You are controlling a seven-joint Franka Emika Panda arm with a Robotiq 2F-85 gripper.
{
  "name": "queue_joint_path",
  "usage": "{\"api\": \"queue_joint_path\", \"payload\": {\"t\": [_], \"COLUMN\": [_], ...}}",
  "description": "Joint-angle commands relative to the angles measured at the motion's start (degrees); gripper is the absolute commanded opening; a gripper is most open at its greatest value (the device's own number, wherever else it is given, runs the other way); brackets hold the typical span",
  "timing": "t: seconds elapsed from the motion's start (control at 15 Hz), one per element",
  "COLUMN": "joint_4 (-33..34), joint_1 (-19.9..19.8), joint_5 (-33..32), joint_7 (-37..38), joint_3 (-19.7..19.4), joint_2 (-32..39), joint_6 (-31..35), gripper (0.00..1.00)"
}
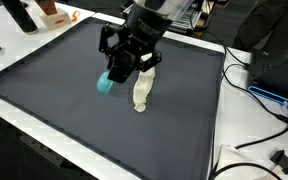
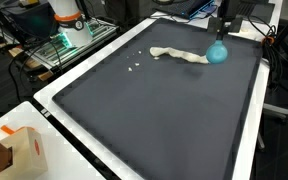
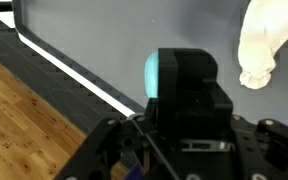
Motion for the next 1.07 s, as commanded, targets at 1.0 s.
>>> {"api": "queue_joint_path", "payload": {"t": [1.0], "joint_4": [-22.14], "joint_1": [-21.64], "joint_5": [53.78], "joint_7": [-45.76], "joint_3": [15.90], "joint_2": [-12.47], "joint_6": [21.96], "gripper": [0.25]}}
